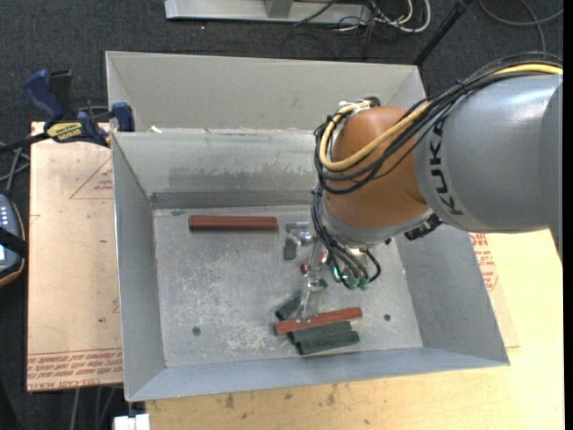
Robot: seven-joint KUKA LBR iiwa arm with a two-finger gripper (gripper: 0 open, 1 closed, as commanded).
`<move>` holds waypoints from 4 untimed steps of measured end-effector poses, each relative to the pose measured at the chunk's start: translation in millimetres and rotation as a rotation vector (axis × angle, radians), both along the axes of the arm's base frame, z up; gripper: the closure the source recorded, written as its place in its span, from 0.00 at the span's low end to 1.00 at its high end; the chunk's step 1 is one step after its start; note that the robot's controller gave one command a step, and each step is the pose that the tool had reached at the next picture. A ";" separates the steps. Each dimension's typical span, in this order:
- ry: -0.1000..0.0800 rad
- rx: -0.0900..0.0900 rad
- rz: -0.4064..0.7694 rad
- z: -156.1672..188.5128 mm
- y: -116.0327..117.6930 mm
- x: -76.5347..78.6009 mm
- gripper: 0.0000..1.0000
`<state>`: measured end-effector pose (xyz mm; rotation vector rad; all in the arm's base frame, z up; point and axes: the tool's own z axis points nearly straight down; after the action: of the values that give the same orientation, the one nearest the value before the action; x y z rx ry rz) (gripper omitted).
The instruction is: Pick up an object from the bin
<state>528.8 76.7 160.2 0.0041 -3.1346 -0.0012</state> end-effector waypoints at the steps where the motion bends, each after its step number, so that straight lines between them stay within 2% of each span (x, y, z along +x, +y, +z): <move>1: -0.007 0.000 -0.002 3.6 -0.3 1.9 0.00; 2: -0.015 0.001 0.022 -40.8 -9.1 -11.8 0.00; 3: -0.004 0.006 0.335 -84.5 -31.5 -9.2 1.00; 4: -0.004 0.006 0.336 -84.5 -31.5 -9.2 1.00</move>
Offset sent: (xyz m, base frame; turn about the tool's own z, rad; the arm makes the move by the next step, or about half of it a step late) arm -0.0297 -0.0197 -0.0902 -0.0466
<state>519.6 45.2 75.7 0.5282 -3.0941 -0.0089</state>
